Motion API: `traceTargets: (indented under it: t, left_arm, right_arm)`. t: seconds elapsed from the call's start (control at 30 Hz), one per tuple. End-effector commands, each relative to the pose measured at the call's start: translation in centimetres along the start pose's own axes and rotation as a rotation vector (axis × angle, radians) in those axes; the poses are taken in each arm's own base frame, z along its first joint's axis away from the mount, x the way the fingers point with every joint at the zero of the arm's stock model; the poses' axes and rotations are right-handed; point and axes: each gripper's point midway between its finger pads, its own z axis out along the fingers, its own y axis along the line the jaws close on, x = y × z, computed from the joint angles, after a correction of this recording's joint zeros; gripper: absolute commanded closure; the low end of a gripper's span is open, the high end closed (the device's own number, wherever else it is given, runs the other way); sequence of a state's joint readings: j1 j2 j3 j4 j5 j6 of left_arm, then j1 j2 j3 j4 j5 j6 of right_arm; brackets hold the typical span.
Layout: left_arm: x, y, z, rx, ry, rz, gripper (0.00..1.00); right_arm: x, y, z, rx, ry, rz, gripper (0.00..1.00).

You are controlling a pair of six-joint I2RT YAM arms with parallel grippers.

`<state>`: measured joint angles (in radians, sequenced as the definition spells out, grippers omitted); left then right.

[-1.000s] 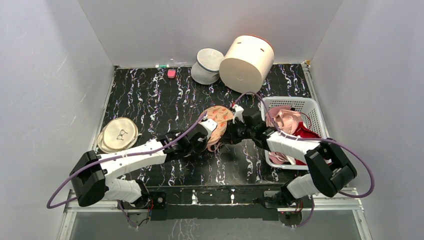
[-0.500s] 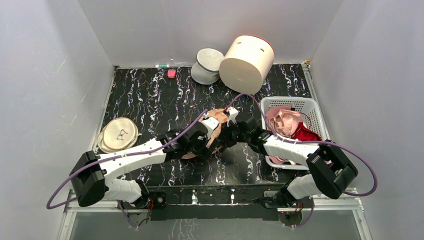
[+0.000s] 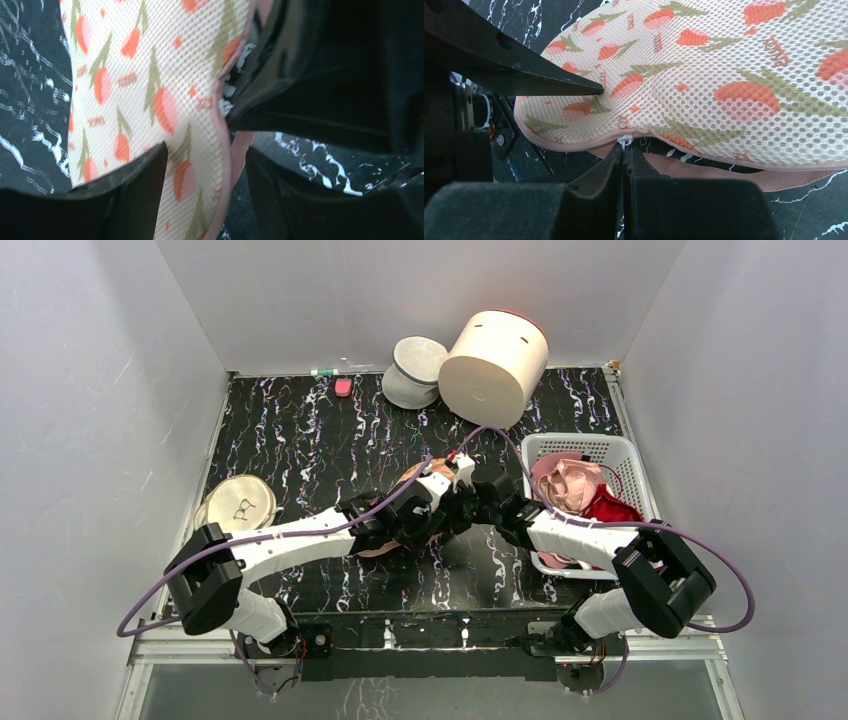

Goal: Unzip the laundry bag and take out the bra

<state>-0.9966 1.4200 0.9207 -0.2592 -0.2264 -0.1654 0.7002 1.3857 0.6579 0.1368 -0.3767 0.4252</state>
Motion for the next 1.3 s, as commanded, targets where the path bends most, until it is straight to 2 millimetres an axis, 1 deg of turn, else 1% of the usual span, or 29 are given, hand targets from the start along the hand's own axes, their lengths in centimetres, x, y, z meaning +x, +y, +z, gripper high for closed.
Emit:
traceTargets:
  t: [0.0,0.07,0.17,0.3,0.33,0.53,0.67,0.8,0.87,0.93,1.0,1.13,1.27]
  left_arm:
    - [-1.3,1.7,-0.3,-0.091,-0.030,0.003,0.49]
    - [-1.2,2.1,-0.5,-0.113,-0.030,-0.002,0.61]
    - [-0.8,2.5,-0.9,-0.126,-0.031,-0.001,0.73]
    - [0.5,3.2,-1.2,-0.154,-0.003,0.007,0.87]
    - [0.4,3.4,-1.7,-0.156,-0.015,0.003,0.89]
    - [1.6,4.1,-2.6,-0.179,-0.006,-0.002,0.96]
    - [2.6,4.5,-2.9,-0.198,0.018,-0.005,1.00]
    - [3.6,4.8,-3.1,-0.209,0.030,-0.015,1.00]
    - [3.8,4.8,-3.2,-0.204,0.031,-0.020,1.00]
    - [3.9,4.4,-3.1,-0.186,0.037,-0.020,0.96]
    - [3.7,3.8,-3.0,-0.147,0.033,-0.018,0.88]
    - [2.6,2.2,-2.8,-0.056,0.002,-0.006,0.66]
    - [1.0,1.1,-2.5,-0.004,-0.030,0.003,0.42]
  right_arm:
    - [-2.4,1.6,-0.5,-0.059,-0.086,-0.036,1.00]
    - [-2.4,1.4,-0.6,-0.049,-0.092,-0.034,1.00]
    - [-2.5,0.9,-0.8,-0.014,-0.107,-0.024,1.00]
    - [-2.7,-0.2,-1.0,0.038,-0.125,-0.013,1.00]
    - [-2.7,-0.6,-1.0,0.053,-0.125,-0.007,1.00]
    - [-2.8,-4.0,-1.6,0.147,-0.122,0.039,1.00]
    - [-3.3,-5.3,-2.0,0.191,-0.120,0.032,1.00]
    - [-3.8,-6.8,-2.6,0.237,-0.117,0.031,1.00]
    - [-4.0,-7.1,-2.8,0.245,-0.117,0.030,1.00]
    - [-4.1,-6.6,-2.8,0.217,-0.103,0.014,1.00]
    - [-4.0,-5.6,-2.6,0.159,-0.088,0.002,1.00]
    - [-3.3,-3.1,-2.0,0.030,-0.074,0.009,1.00]
    - [-2.8,-1.5,-1.6,-0.027,-0.077,0.019,1.00]
